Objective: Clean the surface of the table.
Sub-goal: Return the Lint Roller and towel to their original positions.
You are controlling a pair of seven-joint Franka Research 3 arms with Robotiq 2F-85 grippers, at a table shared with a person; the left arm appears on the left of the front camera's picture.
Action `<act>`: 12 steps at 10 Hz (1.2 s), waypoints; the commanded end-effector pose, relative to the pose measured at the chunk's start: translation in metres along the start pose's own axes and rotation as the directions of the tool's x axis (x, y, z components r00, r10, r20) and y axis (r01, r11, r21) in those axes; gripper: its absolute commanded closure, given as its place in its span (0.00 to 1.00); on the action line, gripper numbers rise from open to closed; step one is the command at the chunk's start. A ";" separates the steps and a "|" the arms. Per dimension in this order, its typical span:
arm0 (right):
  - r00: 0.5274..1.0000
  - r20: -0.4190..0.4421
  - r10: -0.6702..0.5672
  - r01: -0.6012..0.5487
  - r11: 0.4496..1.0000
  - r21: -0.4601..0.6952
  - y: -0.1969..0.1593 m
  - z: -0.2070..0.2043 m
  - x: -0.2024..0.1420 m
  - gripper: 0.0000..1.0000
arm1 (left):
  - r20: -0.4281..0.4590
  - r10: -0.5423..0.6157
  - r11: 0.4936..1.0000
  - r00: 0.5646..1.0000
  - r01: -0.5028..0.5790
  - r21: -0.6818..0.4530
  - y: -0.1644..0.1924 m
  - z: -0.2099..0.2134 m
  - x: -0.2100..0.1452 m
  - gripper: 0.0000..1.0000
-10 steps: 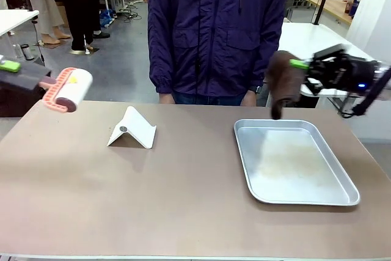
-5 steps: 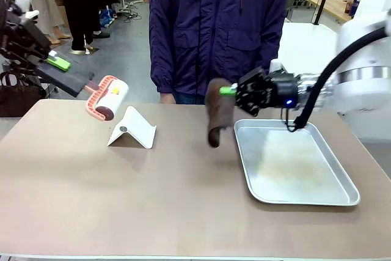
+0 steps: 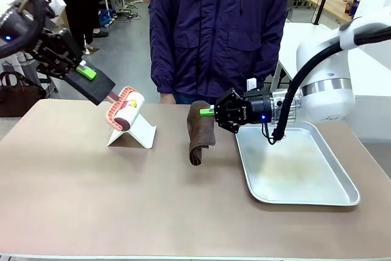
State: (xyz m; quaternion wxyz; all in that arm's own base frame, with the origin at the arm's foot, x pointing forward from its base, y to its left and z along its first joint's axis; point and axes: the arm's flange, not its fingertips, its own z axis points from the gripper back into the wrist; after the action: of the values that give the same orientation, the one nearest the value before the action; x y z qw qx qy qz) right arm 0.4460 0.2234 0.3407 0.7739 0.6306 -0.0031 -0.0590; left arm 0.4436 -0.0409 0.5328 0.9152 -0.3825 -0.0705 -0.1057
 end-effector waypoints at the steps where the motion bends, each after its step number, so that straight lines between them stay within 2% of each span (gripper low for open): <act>1: 0.999 0.013 -0.037 0.037 0.999 -0.024 -0.001 0.008 0.011 0.93 | 0.070 0.064 0.997 0.996 -0.067 0.042 -0.004 -0.014 0.016 0.78; 2: 0.998 -0.007 -0.058 0.058 0.998 -0.035 -0.006 0.011 0.014 0.93 | 0.123 0.086 0.995 0.989 -0.092 0.044 -0.003 -0.025 0.022 0.78; 3: 1.000 0.010 -0.010 0.010 1.000 -0.005 -0.004 0.005 0.004 0.93 | 0.158 0.108 0.992 0.982 -0.117 0.048 -0.001 -0.033 0.027 0.78; 5: 1.000 0.010 -0.010 0.010 1.000 -0.005 -0.004 0.005 0.004 0.93 | 0.147 0.163 0.983 0.976 -0.173 0.059 0.005 -0.042 0.035 0.78; 6: 1.000 0.010 -0.010 0.010 1.000 -0.005 -0.004 0.005 0.004 0.93 | 0.131 0.095 0.992 0.987 -0.105 0.068 0.005 -0.031 0.031 0.78; 9: 1.000 0.010 -0.010 0.010 1.000 -0.005 -0.004 0.005 0.004 0.93 | 0.131 0.095 0.992 0.987 -0.105 0.068 0.005 -0.031 0.031 0.78; 10: 1.000 0.010 -0.010 0.010 1.000 -0.005 -0.004 0.005 0.004 0.93 | 0.137 0.115 0.989 0.984 -0.126 0.075 0.008 -0.037 0.034 0.78; 11: 1.000 0.004 -0.021 0.021 1.000 -0.017 -0.009 0.007 0.005 0.93 | 0.182 0.185 0.975 0.966 -0.203 0.088 0.009 -0.054 0.036 0.78; 12: 0.999 0.032 -0.037 0.036 0.999 0.004 -0.008 0.001 0.006 0.93 | 0.237 0.208 0.962 0.949 -0.242 0.123 0.009 -0.062 0.040 0.78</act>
State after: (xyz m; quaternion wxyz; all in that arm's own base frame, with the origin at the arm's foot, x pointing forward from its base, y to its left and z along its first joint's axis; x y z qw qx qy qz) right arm 0.4497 0.2145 0.3316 0.7773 0.6250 0.0024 -0.0721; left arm 0.4853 -0.0716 0.4972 0.9318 -0.3422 -0.1206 0.0096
